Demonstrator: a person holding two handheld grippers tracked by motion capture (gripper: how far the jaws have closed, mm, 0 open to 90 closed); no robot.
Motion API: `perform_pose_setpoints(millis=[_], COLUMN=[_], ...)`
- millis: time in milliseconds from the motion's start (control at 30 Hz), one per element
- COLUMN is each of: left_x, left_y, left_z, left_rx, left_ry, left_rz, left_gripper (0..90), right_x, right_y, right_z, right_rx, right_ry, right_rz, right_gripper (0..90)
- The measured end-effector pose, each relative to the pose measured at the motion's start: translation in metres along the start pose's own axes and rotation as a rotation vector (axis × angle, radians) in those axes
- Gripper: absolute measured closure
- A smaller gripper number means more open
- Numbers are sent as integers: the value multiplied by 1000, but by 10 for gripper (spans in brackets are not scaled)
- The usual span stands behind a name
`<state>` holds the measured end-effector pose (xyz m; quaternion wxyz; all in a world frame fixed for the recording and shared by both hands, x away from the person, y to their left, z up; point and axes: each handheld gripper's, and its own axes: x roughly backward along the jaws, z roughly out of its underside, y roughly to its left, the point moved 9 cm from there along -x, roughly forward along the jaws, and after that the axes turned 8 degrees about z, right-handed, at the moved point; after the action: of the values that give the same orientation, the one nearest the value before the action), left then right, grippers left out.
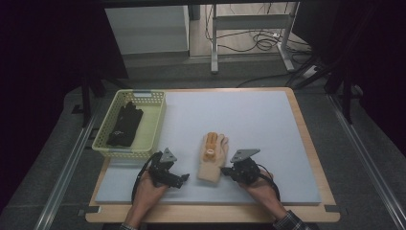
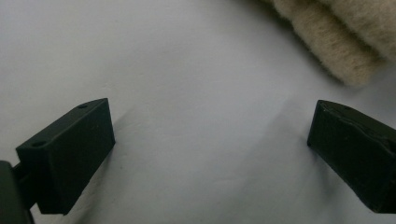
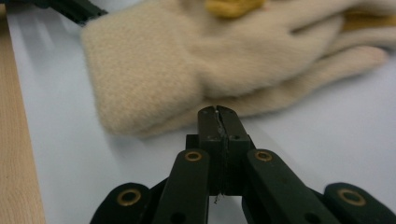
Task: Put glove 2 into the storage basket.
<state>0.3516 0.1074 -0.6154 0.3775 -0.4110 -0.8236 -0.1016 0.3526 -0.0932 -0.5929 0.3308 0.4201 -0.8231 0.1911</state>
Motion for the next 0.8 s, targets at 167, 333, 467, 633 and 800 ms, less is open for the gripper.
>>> perform_pose_setpoints(millis=[167,333,467,633,800], left_x=[1,7,14,17,17], left_y=[0,2,7,8,8], left_z=[0,6,13,16,16], left_rx=[6,1,16,21,20], left_ry=[-1,4,1,-1,2], left_rz=[0,-6,-19,-25,-26], left_gripper=[12,20,14,14,13], right_x=[-7,-14,-23,-30,-41], right_y=[8,13,17,19,23], right_z=[-5,-12,-19,-26,-36], right_rx=[10,11,17,19,28], right_ry=[-11,-23,-31,-36,-40], right_rz=[-5,-6,9,19,33], right_gripper=[882,881,881,881,879])
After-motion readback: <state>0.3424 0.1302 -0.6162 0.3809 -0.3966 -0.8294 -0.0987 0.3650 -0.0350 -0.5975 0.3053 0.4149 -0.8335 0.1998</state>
